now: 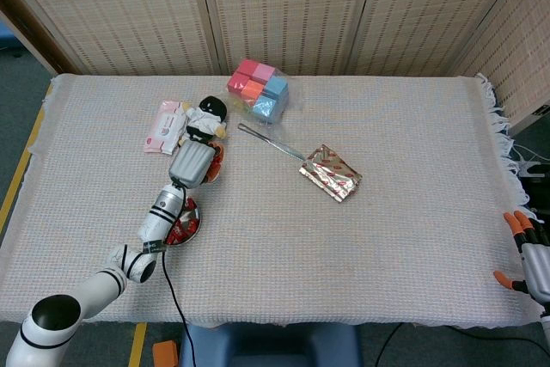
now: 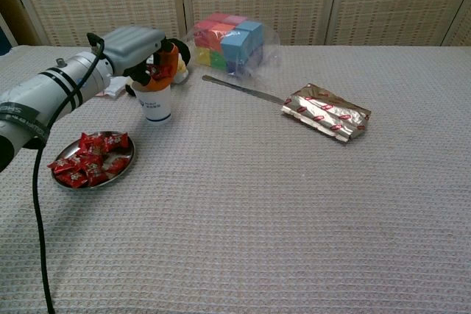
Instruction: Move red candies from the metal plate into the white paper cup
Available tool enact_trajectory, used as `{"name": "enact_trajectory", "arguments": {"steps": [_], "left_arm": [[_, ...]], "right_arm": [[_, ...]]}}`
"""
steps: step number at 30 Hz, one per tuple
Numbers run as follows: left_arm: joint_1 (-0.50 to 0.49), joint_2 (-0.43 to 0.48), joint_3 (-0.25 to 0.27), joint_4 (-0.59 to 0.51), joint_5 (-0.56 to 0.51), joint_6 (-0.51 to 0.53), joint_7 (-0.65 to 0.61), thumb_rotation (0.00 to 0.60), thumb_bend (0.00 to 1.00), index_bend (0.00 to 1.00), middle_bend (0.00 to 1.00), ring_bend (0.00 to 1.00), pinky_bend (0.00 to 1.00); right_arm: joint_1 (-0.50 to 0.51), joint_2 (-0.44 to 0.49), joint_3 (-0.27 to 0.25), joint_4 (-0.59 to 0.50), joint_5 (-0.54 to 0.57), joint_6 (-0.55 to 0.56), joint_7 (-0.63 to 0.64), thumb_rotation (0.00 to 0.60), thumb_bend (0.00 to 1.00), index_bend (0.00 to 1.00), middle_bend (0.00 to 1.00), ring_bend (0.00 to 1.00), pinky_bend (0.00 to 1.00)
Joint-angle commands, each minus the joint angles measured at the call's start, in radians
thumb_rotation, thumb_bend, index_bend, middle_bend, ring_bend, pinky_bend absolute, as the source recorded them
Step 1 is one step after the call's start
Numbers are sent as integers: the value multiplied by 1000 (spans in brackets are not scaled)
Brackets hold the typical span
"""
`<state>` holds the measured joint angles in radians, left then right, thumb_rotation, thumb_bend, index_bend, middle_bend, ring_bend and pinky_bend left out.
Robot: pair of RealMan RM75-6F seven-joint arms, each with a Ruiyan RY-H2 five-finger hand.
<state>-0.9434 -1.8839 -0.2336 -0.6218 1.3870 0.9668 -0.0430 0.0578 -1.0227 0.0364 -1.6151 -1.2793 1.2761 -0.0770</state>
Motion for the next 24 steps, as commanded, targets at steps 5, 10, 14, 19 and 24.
{"name": "enact_trajectory", "arguments": {"steps": [5,10,14,19,24], "left_arm": [[1,8,18,10,11,6,-22,600,491,409,412,328,464],[4,21,27,1,12,-2,-29,600,478,386,390,309,450],[8,27,30,-8,13,8,-32,600,477,376,385,307,444],[60,93,55,-133,30,66,-44,600,434,237,304,238,391],[194,247,123,-438,55,182,2,600,378,79,171,144,514]], "right_arm": [[-1,0,1,-1,1,4,-1,600,90,0,0,0,172],[-1,0,0,-2,1,4,-2,600,90,0,0,0,174],[-1,0,0,-2,1,3,-2,600,90,0,0,0,174],[-3,2,0,-5,-5,10,2,600,90,0,0,0,175],[-10,9,-6,-11,-25,26,12,600,90,0,0,0,175]]}}
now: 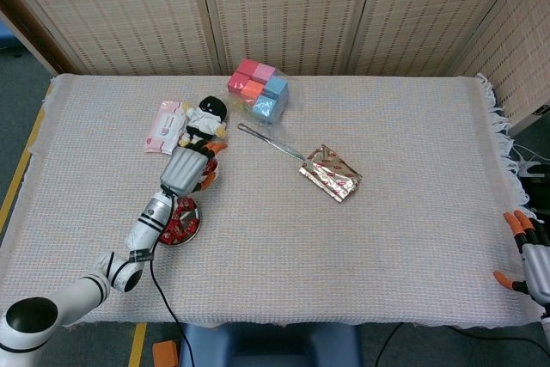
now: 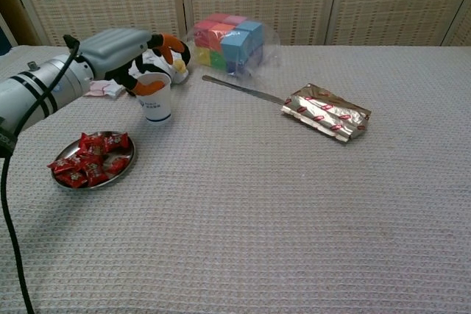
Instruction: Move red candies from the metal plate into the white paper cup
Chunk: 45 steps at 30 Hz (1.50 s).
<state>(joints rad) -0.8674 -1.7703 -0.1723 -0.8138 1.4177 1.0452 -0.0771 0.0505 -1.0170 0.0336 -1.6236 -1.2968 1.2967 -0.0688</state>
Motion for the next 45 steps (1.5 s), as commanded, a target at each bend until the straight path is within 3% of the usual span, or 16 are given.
{"name": "enact_trajectory", "arguments": {"steps": [1,7,15,29,45], "left_arm": [[142,160,78,-295,26,117,50,600,372,62,150,128,543],[279,285,176,-484,29,185,123,600,360,27,95,92,609],[360,305,237,-539,32,188,182,600,346,12,70,86,736],[352,175,179,-354,-10,115,273,600,347,87,109,134,824],[340,127,165,-276,13,71,250,600,357,303,290,381,942]], "right_arm": [[-4,4,-4,-4,-13,8,6,600,90,0,0,0,175],[-14,10,-15,-14,-50,32,17,600,90,0,0,0,176],[-19,13,-29,-25,-89,46,19,600,91,0,0,0,175],[-26,20,-38,-27,-113,60,33,600,91,0,0,0,176],[-24,19,-34,-26,-100,51,29,600,90,0,0,0,175]]}}
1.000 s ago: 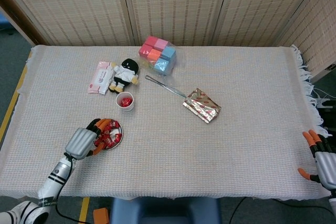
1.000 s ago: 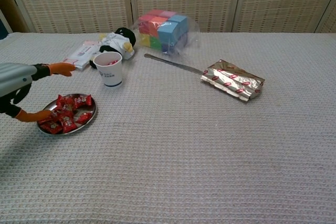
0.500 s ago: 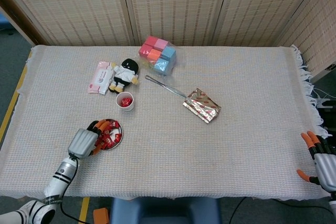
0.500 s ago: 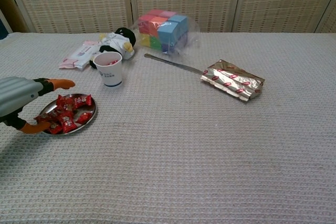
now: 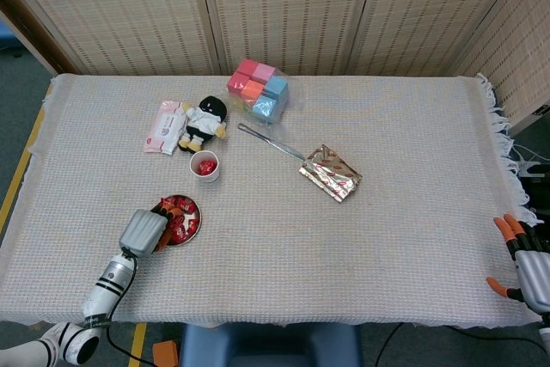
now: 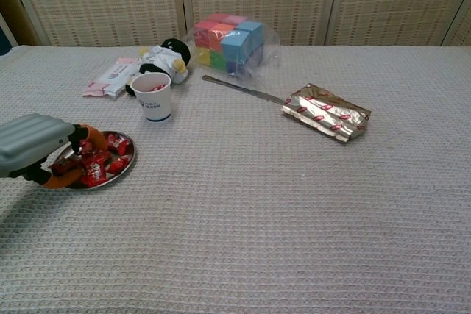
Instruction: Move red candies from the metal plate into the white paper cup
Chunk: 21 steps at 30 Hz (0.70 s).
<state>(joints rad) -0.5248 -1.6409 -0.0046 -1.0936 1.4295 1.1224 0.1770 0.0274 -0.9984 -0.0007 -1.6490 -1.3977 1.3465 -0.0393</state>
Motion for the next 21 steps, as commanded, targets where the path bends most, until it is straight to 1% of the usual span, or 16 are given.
{"name": "enact_trajectory", "arguments": {"steps": [1,9,17,21], "left_arm": [[-3,-4,-4,8,2,-8,-3,600,357,310,295,391,946],[-3,-15,-11,26,7,-12,-12,600,358,330,312,408,950],[-1,-23,-16,40,16,-7,-23,600,373,441,442,485,980],[-1,-27,-21,48,16,-7,-25,600,379,502,485,504,981]], "right_arm": [[-1,1,1,-1,1,2,0,600,90,0,0,0,175],[0,0,2,0,6,-3,-3,600,90,0,0,0,176],[0,0,3,-2,10,-2,-6,600,90,0,0,0,177],[-1,0,3,-2,10,-1,-7,600,90,0,0,0,177]]}}
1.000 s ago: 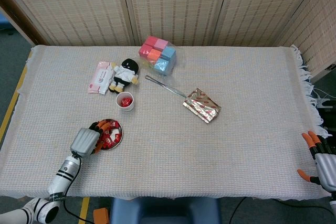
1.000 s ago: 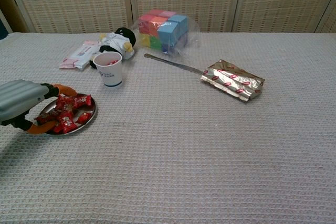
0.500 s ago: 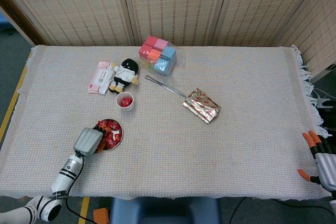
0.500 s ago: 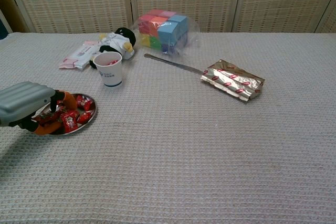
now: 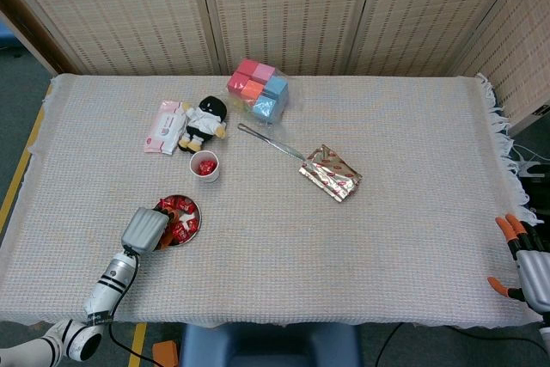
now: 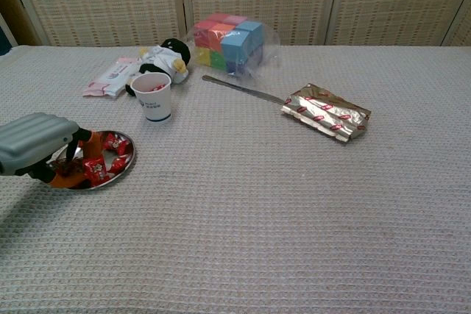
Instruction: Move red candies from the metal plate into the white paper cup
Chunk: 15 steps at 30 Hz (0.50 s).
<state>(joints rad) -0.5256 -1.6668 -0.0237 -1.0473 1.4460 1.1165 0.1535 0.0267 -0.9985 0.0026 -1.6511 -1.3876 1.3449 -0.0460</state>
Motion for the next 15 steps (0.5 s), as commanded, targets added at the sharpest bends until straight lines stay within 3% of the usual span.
{"name": "enact_trajectory", "arguments": {"steps": [1,15], "left_arm": [[0,-1,-2,2,-1,-3,-2,600,382,514,496,511,983],[-4,1,-24,9,-14,-15,-14,600,434,613,587,560,998]], "right_arm": [[0,0,0,0,1,0,0,600,90,0,0,0,177],[-2,2,1,-1,0,3,4,600,90,0,0,0,183]]}}
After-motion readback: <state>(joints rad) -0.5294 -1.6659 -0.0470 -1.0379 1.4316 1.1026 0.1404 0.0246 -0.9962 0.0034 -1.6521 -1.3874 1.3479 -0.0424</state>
